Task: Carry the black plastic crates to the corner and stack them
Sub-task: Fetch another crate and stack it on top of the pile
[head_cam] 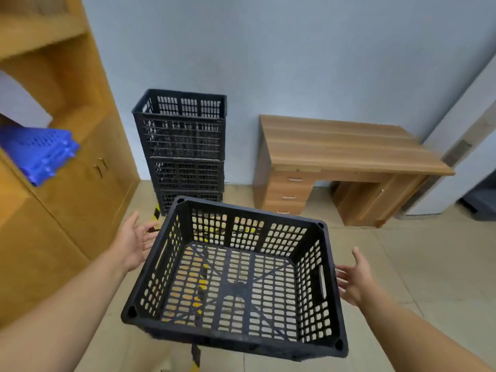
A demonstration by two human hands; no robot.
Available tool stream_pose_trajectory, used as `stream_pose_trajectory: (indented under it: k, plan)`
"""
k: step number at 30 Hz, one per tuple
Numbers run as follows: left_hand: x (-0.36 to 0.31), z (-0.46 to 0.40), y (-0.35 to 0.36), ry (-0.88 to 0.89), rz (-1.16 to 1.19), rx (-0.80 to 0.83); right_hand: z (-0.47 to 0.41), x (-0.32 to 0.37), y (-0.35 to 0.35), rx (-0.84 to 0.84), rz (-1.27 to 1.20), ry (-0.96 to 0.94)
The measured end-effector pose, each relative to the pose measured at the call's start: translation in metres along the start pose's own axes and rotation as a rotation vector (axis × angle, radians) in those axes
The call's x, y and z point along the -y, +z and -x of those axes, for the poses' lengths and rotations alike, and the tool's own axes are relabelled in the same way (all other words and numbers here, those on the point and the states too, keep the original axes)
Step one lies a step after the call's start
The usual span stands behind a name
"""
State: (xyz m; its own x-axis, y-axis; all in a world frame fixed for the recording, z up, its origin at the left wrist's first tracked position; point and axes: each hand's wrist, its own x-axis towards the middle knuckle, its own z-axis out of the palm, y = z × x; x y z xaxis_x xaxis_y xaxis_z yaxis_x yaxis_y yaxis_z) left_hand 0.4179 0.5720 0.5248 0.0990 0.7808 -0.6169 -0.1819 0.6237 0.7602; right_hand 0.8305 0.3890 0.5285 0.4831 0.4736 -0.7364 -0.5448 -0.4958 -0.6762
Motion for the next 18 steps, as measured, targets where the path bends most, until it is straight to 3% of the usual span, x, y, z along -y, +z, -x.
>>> stream_pose_trajectory:
  k: [18]
  plan:
    - [-0.204, -0.082, -0.156, 0.171, 0.078, 0.045, 0.015, 0.086, 0.288, 0.123, 0.049, -0.135]
